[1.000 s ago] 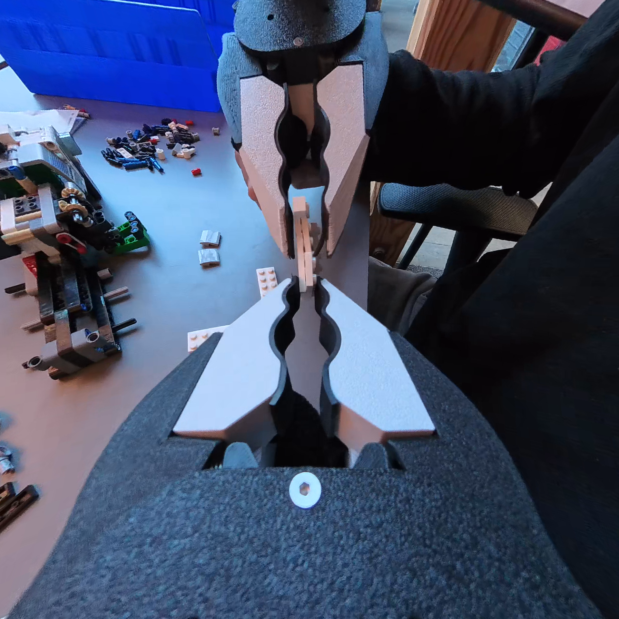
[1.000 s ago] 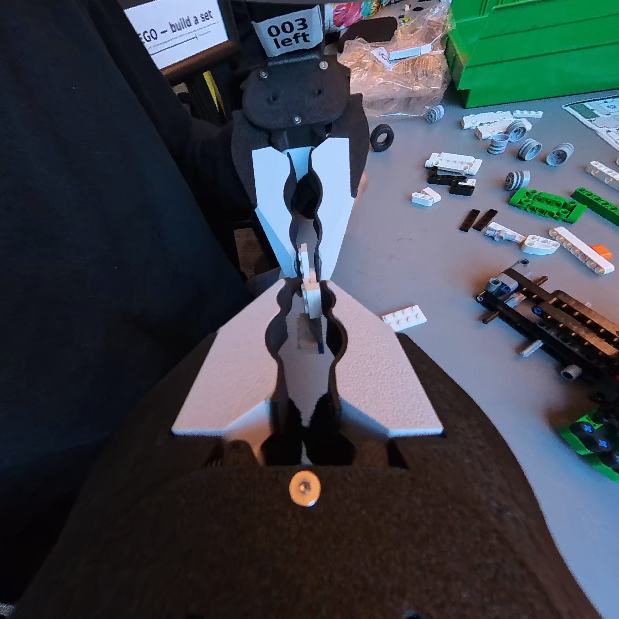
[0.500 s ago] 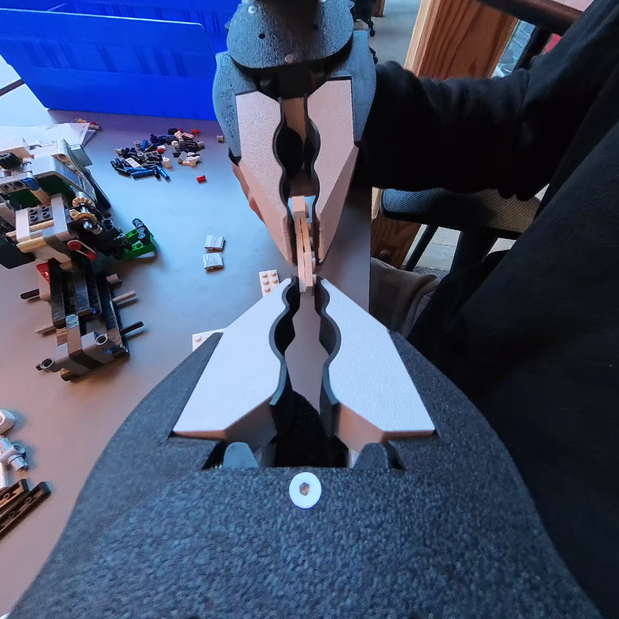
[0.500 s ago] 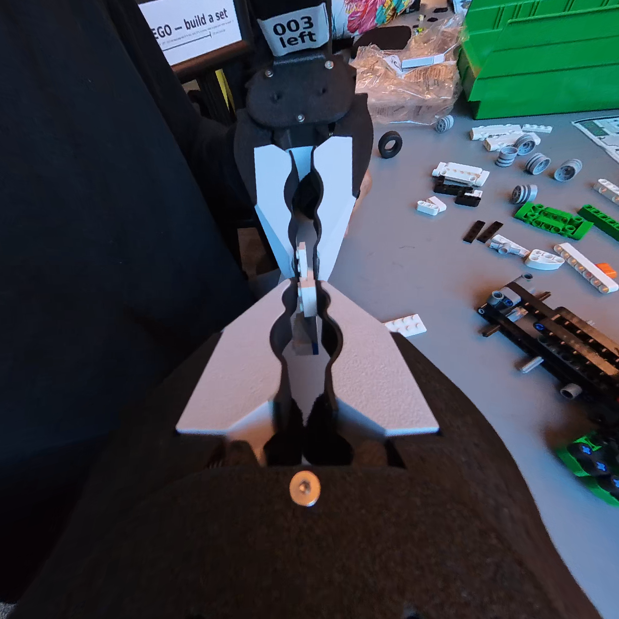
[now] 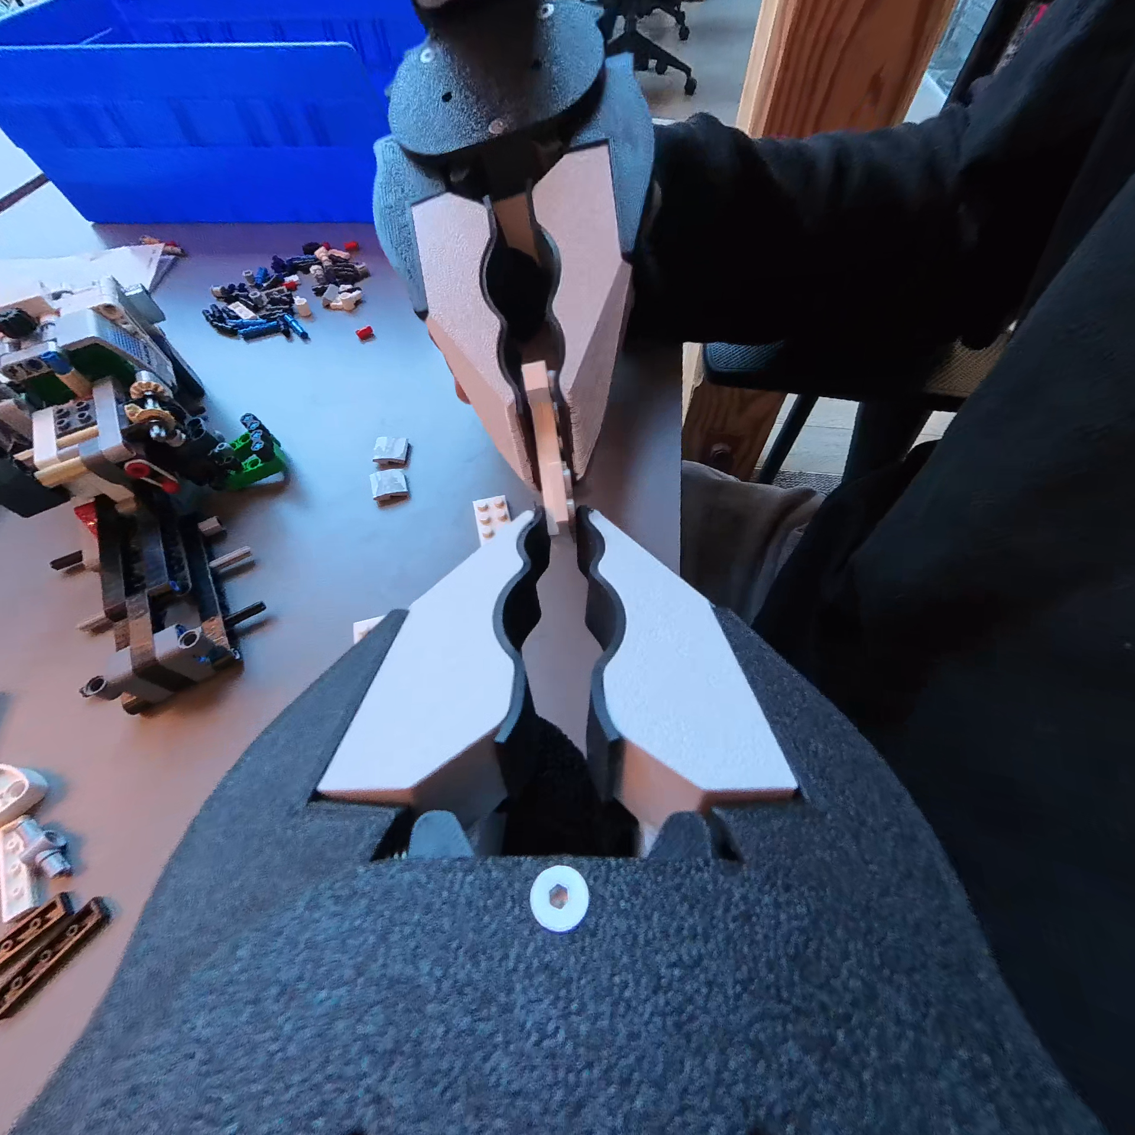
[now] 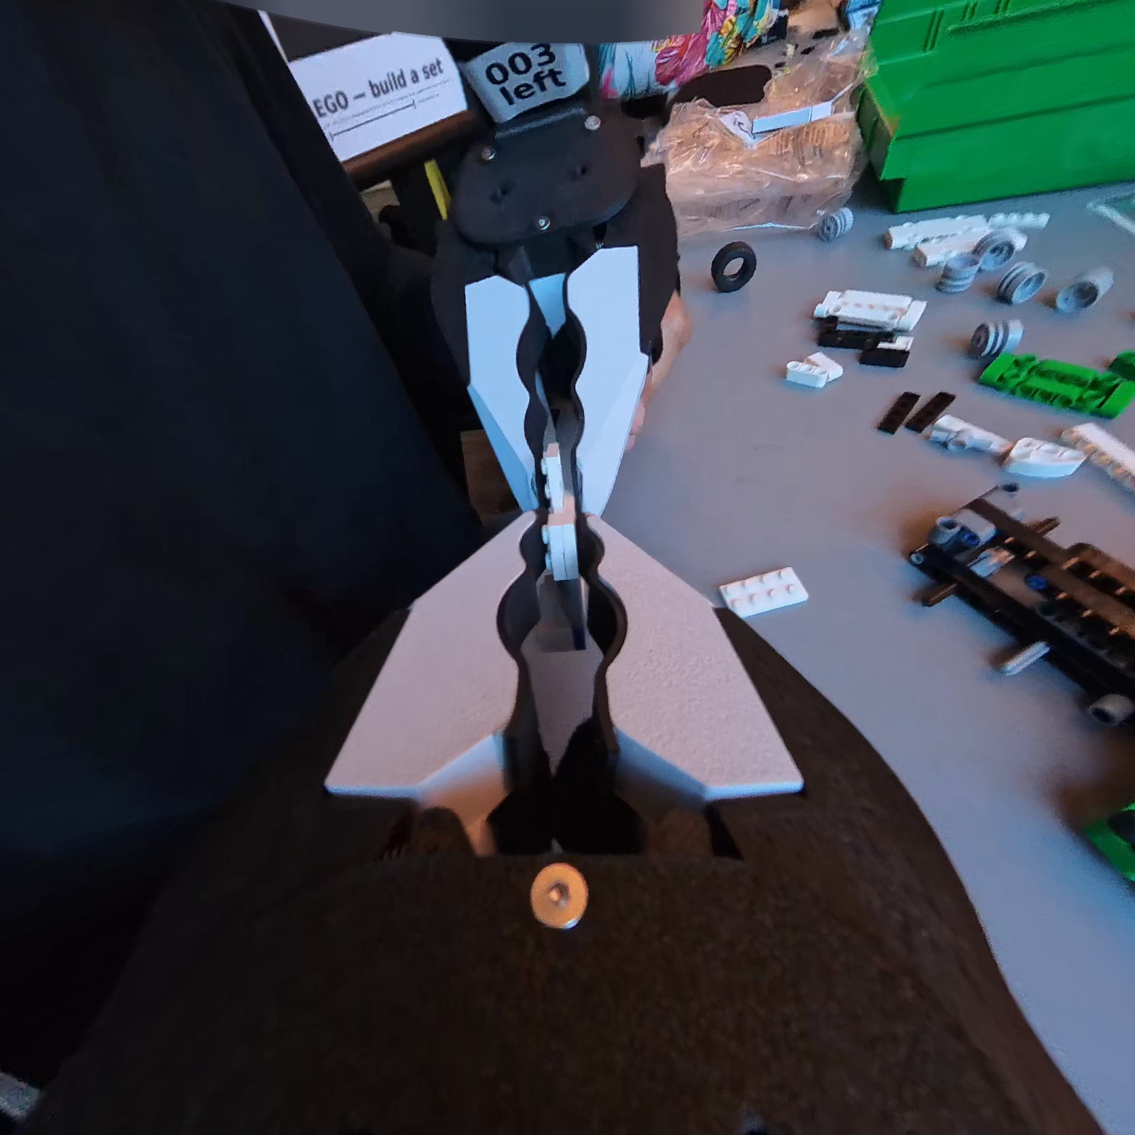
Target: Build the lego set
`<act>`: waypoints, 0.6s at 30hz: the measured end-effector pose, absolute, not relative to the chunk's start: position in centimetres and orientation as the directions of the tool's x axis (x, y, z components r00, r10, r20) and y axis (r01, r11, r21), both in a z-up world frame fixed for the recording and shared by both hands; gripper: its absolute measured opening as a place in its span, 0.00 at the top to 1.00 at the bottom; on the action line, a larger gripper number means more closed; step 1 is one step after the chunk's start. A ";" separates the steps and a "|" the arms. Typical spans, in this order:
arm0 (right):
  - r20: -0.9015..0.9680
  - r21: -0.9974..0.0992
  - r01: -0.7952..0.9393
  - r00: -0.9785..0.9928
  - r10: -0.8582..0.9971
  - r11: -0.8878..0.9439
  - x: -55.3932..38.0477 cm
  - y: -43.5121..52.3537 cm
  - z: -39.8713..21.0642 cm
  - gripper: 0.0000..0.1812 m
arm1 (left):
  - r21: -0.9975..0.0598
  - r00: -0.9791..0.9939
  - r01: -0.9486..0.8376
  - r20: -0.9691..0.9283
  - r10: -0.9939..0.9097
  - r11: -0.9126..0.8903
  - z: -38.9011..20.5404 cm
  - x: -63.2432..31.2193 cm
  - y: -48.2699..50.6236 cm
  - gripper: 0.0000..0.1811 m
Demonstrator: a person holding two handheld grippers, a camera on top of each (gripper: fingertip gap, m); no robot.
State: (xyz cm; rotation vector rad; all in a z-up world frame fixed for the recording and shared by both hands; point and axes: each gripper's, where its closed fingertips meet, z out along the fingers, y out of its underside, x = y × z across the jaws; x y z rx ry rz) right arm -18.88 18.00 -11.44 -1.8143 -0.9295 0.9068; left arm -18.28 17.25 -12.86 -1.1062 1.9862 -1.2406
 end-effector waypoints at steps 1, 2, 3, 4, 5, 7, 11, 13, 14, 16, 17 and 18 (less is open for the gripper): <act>-0.212 -0.912 0.225 0.457 0.864 -0.343 -18.8 17.9 -11.5 0.96 | -0.902 -0.511 -0.356 -0.030 -0.859 0.243 -13.0 -18.2 17.2 0.96; -0.199 -0.912 0.237 0.459 0.866 -0.335 -18.8 17.8 -11.7 0.95 | -0.898 -0.511 -0.358 -0.040 -0.859 0.255 -13.1 -18.3 17.2 0.96; -0.183 -0.912 0.250 0.464 0.867 -0.326 -18.7 17.6 -11.8 0.94 | -0.893 -0.513 -0.362 -0.048 -0.857 0.267 -13.2 -18.3 17.2 0.96; -0.167 -0.913 0.257 0.471 0.866 -0.316 -18.5 17.6 -11.8 0.94 | -0.891 -0.511 -0.362 -0.056 -0.858 0.274 -13.3 -18.4 17.3 0.96; -0.163 -0.917 0.251 0.471 0.867 -0.309 -18.4 17.4 -11.7 0.94 | -0.892 -0.511 -0.360 -0.057 -0.857 0.275 -13.2 -18.4 17.2 0.96; -0.160 -0.922 0.241 0.474 0.866 -0.302 -18.2 17.4 -11.5 0.95 | -0.895 -0.514 -0.358 -0.051 -0.857 0.268 -13.1 -18.5 17.1 0.96; -0.118 -0.929 0.260 0.464 0.878 -0.262 -18.3 17.4 -11.7 0.96 | -0.892 -0.526 -0.368 -0.031 -0.850 0.261 -13.2 -18.7 17.0 0.96; -0.122 -0.930 0.258 0.455 0.882 -0.262 -18.4 17.2 -11.7 0.96 | -0.889 -0.529 -0.371 -0.033 -0.848 0.267 -13.2 -18.8 16.9 0.96; -0.121 -0.931 0.256 0.456 0.882 -0.260 -18.4 17.3 -11.8 0.96 | -0.888 -0.527 -0.372 -0.039 -0.849 0.272 -13.3 -18.8 16.9 0.96; -0.146 -0.927 0.246 0.460 0.876 -0.284 -18.4 17.3 -11.9 0.96 | -0.881 -0.528 -0.381 -0.041 -0.848 0.280 -13.4 -18.9 17.0 0.96; -0.186 -0.918 0.235 0.456 0.871 -0.319 -18.5 17.2 -12.0 0.96 | -0.878 -0.534 -0.386 -0.038 -0.845 0.283 -13.5 -19.0 16.9 0.96; -0.212 -0.910 0.235 0.448 0.869 -0.343 -18.6 17.0 -12.0 0.95 | -0.875 -0.538 -0.389 -0.039 -0.842 0.289 -13.6 -19.0 16.8 0.96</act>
